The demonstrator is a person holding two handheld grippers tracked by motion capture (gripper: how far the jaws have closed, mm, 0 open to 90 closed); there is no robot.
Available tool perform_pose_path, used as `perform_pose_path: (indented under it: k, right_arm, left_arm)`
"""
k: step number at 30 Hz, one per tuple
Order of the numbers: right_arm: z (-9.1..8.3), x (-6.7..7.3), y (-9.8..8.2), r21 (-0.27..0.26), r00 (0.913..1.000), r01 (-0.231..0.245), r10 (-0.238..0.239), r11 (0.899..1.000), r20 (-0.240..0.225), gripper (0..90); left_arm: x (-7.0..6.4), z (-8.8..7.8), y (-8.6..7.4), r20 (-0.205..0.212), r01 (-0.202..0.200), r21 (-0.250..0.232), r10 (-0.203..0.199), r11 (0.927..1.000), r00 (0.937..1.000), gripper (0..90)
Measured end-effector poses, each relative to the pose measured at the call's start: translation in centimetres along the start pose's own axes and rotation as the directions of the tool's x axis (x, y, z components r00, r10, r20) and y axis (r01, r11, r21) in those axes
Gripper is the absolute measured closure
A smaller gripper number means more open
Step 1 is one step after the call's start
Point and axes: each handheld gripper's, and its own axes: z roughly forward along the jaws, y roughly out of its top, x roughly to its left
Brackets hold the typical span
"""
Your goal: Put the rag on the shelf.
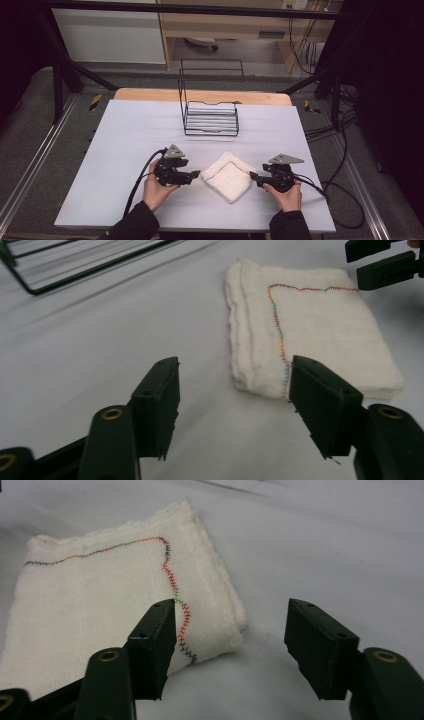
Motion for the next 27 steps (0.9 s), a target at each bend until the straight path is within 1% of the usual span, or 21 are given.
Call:
perform_pose_path:
  k: [2, 6, 7, 9, 10, 11, 12, 15, 16, 17, 18, 19, 20, 22, 23, 24, 25, 27]
  right_arm:
    - [0.1, 0.0, -0.1, 0.010, 0.9999, -0.009, 0.009, 1.000, 0.006, 42.2]
    - [0.3, 0.1, -0.2, 0.025, 0.9999, -0.015, 0.015, 1.000, 0.007, 45.7]
    - [0.6, 0.1, -0.3, 0.035, 0.9998, -0.018, 0.018, 0.999, 0.006, 48.5]
    - [0.6, 0.2, -0.3, 0.039, 0.9998, -0.018, 0.018, 0.999, 0.004, 49.8]
    - [0.9, 0.2, -0.3, 0.048, 0.9995, -0.032, 0.032, 0.998, -0.006, 53.4]
    - [0.9, 0.2, -0.3, 0.051, 0.9994, -0.033, 0.033, 0.998, -0.010, 54.6]
    - [0.9, 0.2, -0.3, 0.051, 0.9994, -0.033, 0.033, 0.998, -0.010, 54.6]
    - [1.2, 0.2, -0.2, 0.060, 0.9977, -0.057, 0.059, 0.997, -0.032, 61.2]
    - [1.2, 0.2, -0.2, 0.060, 0.9977, -0.057, 0.059, 0.997, -0.032, 61.2]
    - [1.3, 0.2, -0.2, 0.064, 0.9965, -0.071, 0.074, 0.995, -0.039, 63.1]
    - [1.3, 0.2, -0.2, 0.064, 0.9965, -0.071, 0.074, 0.995, -0.039, 63.1]
    - [1.4, 0.2, -0.2, 0.065, 0.9963, -0.072, 0.075, 0.995, -0.042, 64.1]
    - [1.4, 0.1, -0.1, 0.071, 0.9950, -0.076, 0.080, 0.995, -0.060, 68.2]
    - [1.4, 0.1, 0.0, 0.069, 0.9937, -0.082, 0.087, 0.994, -0.070, 73.9]
    - [1.4, 0.1, 0.0, 0.069, 0.9937, -0.082, 0.087, 0.994, -0.070, 73.9]
    - [1.4, 0.1, 0.0, 0.067, 0.9936, -0.081, 0.085, 0.994, -0.074, 76.3]
    - [1.4, 0.0, 0.2, 0.066, 0.9930, -0.081, 0.087, 0.995, -0.080, 79.6]
    - [1.5, 0.0, 0.2, 0.063, 0.9931, -0.082, 0.087, 0.995, -0.078, 80.4]
  left_arm:
    - [-0.2, 0.9, 0.2, 0.008, 0.004, 0.019, -0.004, 0.9998, 1.0000, 42.9]
    - [-0.2, 2.5, 0.2, 0.023, 0.008, 0.069, -0.009, 0.9976, 0.9997, 46.8]
    - [-0.3, 2.7, 0.1, 0.023, 0.008, 0.075, -0.009, 0.9971, 0.9997, 50.8]
    - [-0.4, 3.2, 0.0, 0.020, -0.005, 0.091, 0.004, 0.9958, 0.9998, 51.6]
    - [-0.4, 3.4, -0.1, 0.021, -0.011, 0.100, 0.009, 0.9949, 0.9997, 53.8]
    - [-0.4, 3.6, -0.2, 0.022, -0.014, 0.105, 0.012, 0.9944, 0.9997, 54.4]
    - [-0.4, 3.7, -0.3, 0.025, -0.008, 0.106, 0.006, 0.9944, 0.9997, 54.4]
    - [-0.4, 3.8, -0.3, 0.043, 0.002, 0.107, -0.006, 0.9942, 0.9991, 60.6]
    - [-0.4, 3.9, -0.3, 0.048, 0.004, 0.107, -0.009, 0.9943, 0.9988, 60.6]
    - [-0.4, 3.9, -0.4, 0.057, 0.009, 0.106, -0.015, 0.9943, 0.9983, 65.9]
    - [-0.4, 3.9, -0.4, 0.063, 0.013, 0.107, -0.019, 0.9942, 0.9978, 65.9]
    - [-0.5, 4.0, -0.4, 0.066, 0.021, 0.108, -0.029, 0.9939, 0.9974, 68.3]
    - [-0.5, 4.0, -0.4, 0.071, 0.024, 0.110, -0.032, 0.9937, 0.9969, 71.5]
    - [-0.4, 4.0, -0.3, 0.082, 0.031, 0.111, -0.041, 0.9933, 0.9958, 76.4]
    - [-0.4, 3.9, -0.3, 0.083, 0.037, 0.113, -0.046, 0.9930, 0.9955, 76.4]
    - [-0.5, 3.9, -0.3, 0.077, 0.037, 0.112, -0.046, 0.9930, 0.9960, 78.7]
    - [-0.6, 3.8, -0.3, 0.074, 0.033, 0.112, -0.042, 0.9931, 0.9964, 81.8]
    - [-0.7, 3.7, -0.3, 0.066, 0.026, 0.107, -0.033, 0.9939, 0.9972, 82.5]
